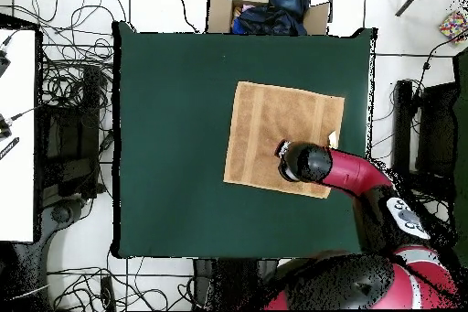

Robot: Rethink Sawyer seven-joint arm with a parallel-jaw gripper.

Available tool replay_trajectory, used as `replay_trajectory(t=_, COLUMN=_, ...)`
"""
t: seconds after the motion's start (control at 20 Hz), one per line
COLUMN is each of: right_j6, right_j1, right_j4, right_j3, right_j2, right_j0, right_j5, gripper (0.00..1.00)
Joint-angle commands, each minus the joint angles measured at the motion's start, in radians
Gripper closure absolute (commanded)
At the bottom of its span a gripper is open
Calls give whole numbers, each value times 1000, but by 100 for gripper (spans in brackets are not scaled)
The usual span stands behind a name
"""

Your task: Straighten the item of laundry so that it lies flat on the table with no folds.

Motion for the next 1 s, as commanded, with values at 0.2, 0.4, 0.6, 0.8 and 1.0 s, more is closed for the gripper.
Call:
replay_trajectory(t=0.2, right_j6=-161, right_j1=314, right_j4=-106, right_j3=32, right_j2=-23, right_j0=-66, right_j5=246, gripper=0)
replay_trajectory(t=0.4, right_j6=-153, right_j1=308, right_j4=-103, right_j3=42, right_j2=-24, right_j0=-64, right_j5=298, gripper=0)
replay_trajectory(t=0.6, right_j6=-139, right_j1=299, right_j4=-101, right_j3=62, right_j2=-32, right_j0=-59, right_j5=328, gripper=0)
replay_trajectory(t=0.8, right_j6=-134, right_j1=293, right_j4=-108, right_j3=83, right_j2=-44, right_j0=-55, right_j5=337, gripper=0)
replay_trajectory(t=1.0, right_j6=-128, right_j1=279, right_j4=-116, right_j3=115, right_j2=-60, right_j0=-49, right_j5=352, gripper=0)
